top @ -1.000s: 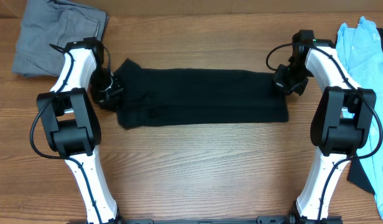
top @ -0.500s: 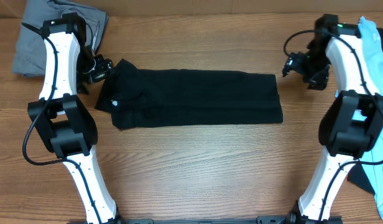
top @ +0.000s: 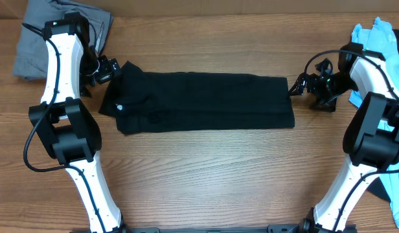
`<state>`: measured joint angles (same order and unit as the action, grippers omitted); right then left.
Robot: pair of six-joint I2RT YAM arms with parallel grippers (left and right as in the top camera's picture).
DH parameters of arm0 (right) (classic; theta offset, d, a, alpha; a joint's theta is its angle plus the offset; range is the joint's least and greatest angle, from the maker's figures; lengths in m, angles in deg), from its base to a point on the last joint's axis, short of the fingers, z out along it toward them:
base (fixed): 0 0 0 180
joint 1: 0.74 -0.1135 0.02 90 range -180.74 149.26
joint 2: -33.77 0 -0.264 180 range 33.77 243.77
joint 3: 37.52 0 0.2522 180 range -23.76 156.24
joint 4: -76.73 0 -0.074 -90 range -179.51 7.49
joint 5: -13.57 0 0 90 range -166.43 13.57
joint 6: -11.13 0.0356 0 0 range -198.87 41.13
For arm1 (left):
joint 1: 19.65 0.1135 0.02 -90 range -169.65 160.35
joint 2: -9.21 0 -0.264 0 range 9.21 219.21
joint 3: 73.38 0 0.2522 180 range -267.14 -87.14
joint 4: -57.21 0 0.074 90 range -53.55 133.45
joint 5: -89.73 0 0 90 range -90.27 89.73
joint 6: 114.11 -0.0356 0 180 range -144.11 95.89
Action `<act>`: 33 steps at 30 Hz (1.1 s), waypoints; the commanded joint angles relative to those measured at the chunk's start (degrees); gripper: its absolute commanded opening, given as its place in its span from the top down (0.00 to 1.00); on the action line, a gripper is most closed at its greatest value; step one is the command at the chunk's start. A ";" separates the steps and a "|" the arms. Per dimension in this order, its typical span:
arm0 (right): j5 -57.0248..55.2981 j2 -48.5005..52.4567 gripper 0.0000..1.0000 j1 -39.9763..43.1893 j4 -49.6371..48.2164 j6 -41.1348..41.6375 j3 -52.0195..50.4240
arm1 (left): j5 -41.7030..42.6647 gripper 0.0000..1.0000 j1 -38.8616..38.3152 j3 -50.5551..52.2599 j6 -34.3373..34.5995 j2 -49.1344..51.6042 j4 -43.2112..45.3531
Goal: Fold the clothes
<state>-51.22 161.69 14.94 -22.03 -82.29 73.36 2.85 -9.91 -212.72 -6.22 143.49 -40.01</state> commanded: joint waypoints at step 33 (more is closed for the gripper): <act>0.85 0.04 0.60 -10.36 -7.82 3.15 -8.33 | -0.55 0.00 -0.35 -1.01 -0.09 -0.26 -0.07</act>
<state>-42.48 160.50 4.76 -29.08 -82.23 65.69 2.87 -9.91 -212.72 -6.22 143.49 -39.84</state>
